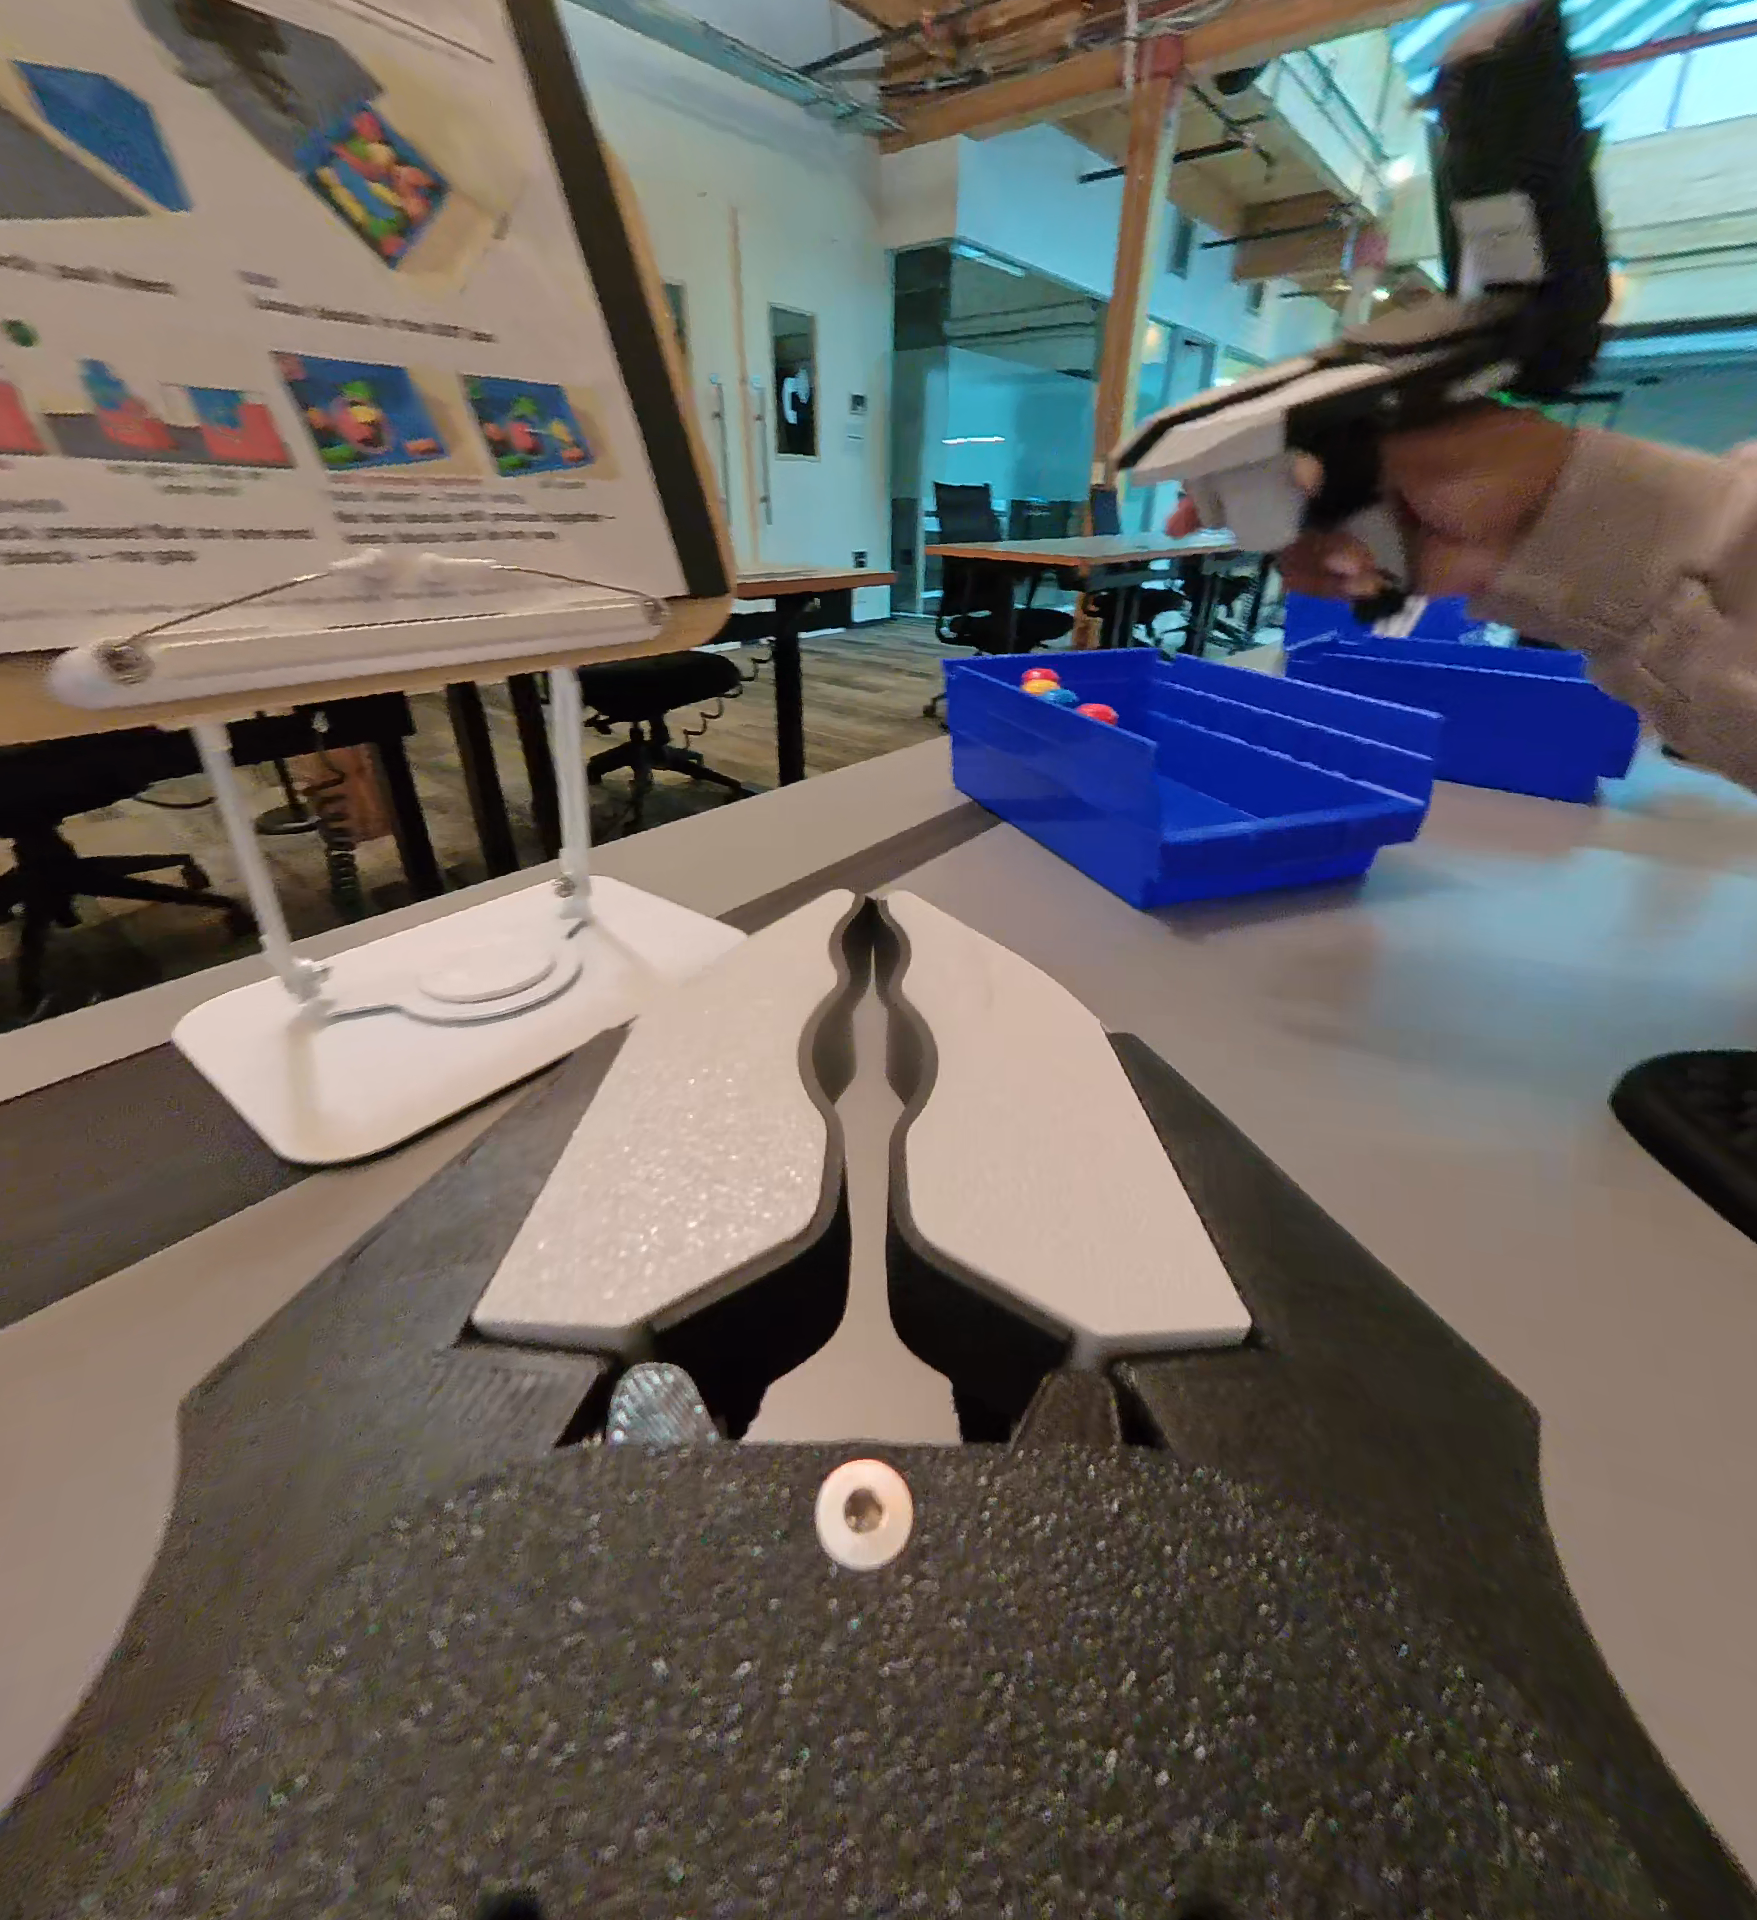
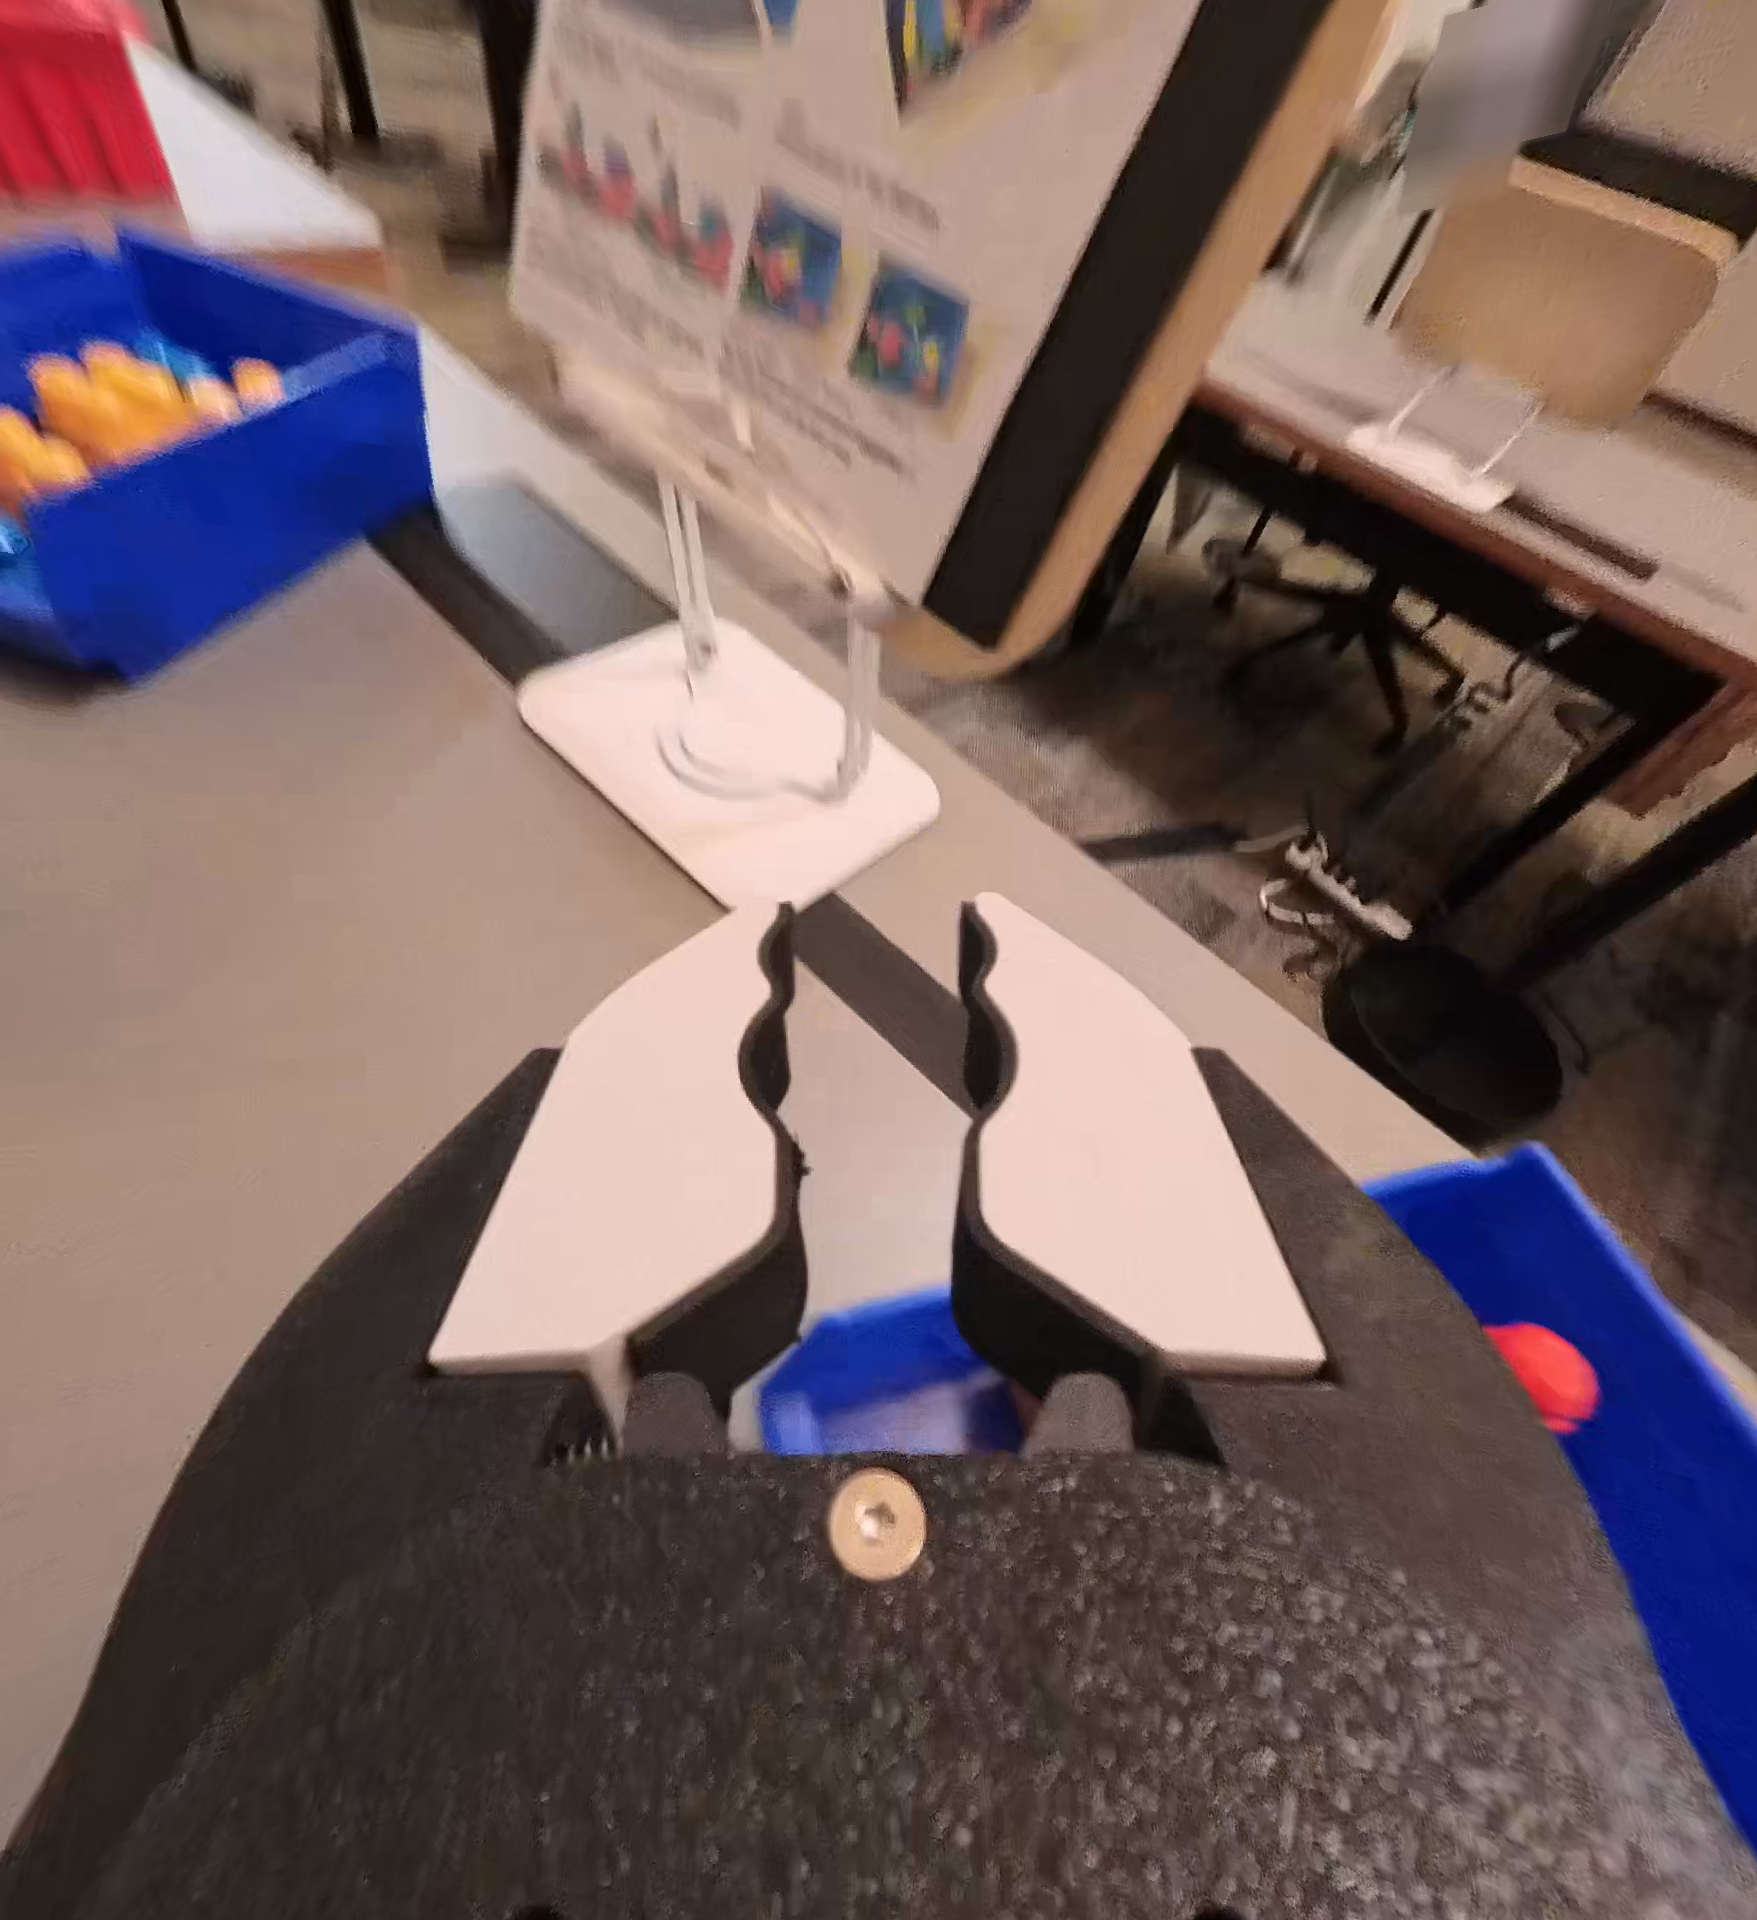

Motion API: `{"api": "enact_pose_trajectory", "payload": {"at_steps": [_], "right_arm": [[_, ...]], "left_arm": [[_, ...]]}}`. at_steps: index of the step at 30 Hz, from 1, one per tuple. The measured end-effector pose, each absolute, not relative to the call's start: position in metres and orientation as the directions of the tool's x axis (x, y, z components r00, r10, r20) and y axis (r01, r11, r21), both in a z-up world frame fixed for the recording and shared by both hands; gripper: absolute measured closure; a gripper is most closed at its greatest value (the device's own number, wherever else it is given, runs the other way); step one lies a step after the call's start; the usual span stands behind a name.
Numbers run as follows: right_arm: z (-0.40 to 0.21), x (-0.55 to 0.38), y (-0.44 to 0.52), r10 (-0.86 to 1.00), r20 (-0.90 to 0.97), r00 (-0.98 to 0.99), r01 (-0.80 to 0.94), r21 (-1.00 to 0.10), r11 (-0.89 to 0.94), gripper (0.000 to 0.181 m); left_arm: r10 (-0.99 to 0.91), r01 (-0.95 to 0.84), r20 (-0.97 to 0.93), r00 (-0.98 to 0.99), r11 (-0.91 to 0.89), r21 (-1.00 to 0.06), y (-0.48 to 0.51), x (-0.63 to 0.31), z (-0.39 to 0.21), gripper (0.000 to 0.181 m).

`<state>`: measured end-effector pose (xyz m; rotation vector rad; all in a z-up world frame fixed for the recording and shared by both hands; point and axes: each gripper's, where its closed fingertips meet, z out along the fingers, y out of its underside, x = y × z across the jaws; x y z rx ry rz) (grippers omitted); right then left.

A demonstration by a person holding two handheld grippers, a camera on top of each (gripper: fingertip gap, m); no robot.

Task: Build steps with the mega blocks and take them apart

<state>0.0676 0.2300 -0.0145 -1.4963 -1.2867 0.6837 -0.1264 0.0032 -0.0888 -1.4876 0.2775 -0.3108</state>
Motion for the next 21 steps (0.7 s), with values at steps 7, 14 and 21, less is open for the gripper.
{"api": "enact_pose_trajectory", "payload": {"at_steps": [7,14,21], "right_arm": [[-0.063,0.030,0.150,0.938,0.017,0.346,0.144,-0.989,-0.036,0.173],[-0.127,0.002,0.101,0.961,-0.087,0.261,0.134,-0.983,-0.125,0.181],[-0.142,0.004,0.092,0.972,-0.073,0.224,0.171,-0.979,-0.113,0.181]], "left_arm": [[-0.274,0.078,0.057,0.960,0.066,-0.995,0.005,-0.168,-0.089,0.181],[-0.138,-0.004,-0.010,0.990,0.044,-0.999,-0.001,-0.212,-0.086,0.181],[0.158,-0.060,-0.081,0.984,-0.138,-0.989,-0.033,-0.328,-0.068,0.172]]}}
